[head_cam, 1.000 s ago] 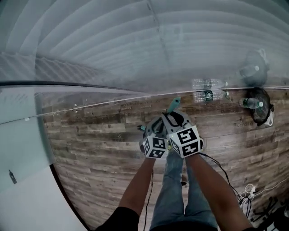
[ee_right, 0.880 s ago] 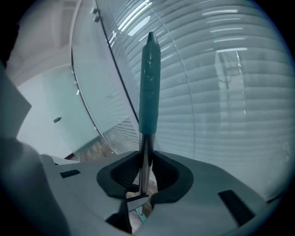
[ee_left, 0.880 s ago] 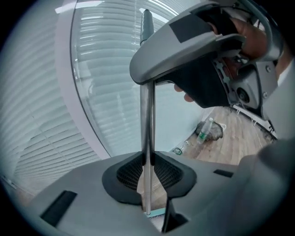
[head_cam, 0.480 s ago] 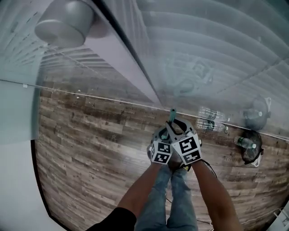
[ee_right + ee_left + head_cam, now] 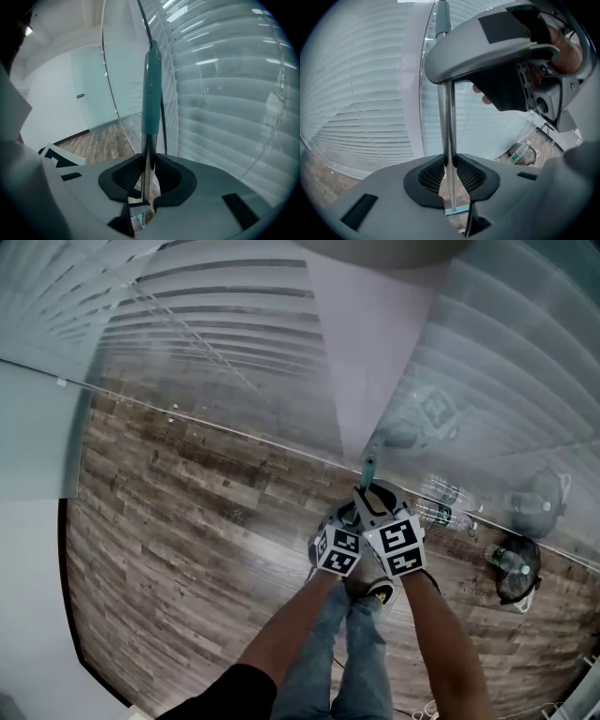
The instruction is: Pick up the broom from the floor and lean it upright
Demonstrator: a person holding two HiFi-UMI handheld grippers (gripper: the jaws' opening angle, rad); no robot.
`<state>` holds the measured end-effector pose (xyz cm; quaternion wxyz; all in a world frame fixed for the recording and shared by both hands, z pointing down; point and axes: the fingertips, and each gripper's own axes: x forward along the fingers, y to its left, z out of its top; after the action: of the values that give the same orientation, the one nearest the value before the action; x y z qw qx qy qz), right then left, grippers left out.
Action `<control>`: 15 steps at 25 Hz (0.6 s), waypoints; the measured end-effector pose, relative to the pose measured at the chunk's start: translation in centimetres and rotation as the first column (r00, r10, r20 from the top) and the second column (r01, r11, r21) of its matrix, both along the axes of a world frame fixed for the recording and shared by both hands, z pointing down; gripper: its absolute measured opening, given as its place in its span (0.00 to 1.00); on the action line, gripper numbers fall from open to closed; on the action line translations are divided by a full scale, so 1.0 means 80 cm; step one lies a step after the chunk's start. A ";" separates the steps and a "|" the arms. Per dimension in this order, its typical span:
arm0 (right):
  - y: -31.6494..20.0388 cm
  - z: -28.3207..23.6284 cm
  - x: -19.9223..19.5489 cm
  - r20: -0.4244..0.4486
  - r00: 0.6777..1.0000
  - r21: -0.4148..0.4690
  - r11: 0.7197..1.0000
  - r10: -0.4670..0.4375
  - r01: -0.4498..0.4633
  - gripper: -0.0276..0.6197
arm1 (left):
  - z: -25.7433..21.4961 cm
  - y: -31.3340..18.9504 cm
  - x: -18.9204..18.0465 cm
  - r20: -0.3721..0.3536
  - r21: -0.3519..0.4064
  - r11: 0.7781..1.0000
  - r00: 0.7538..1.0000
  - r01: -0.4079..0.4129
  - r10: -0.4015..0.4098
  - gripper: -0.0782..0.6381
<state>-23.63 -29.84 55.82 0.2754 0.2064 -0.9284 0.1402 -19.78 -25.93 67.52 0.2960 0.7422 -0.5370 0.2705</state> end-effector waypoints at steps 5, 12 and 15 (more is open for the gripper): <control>-0.004 0.007 -0.005 0.011 1.000 -0.010 1.000 0.009 -0.009 0.19 | 0.006 -0.005 -0.002 0.009 -0.001 0.999 0.999 -0.034 0.034 0.23; 0.001 0.002 -0.011 0.065 0.997 -0.065 0.997 0.032 -0.028 0.19 | 0.000 0.002 -0.010 -0.016 -0.017 0.999 0.999 -0.029 0.029 0.23; 0.004 -0.002 -0.014 0.082 0.996 -0.078 0.997 0.035 -0.029 0.19 | -0.005 0.006 -0.013 -0.023 -0.017 0.999 0.999 -0.029 0.029 0.23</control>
<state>-24.71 -29.53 55.69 0.2421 0.2044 -0.9295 0.1888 -20.82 -25.42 67.12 0.3046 0.7501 -0.5206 0.2712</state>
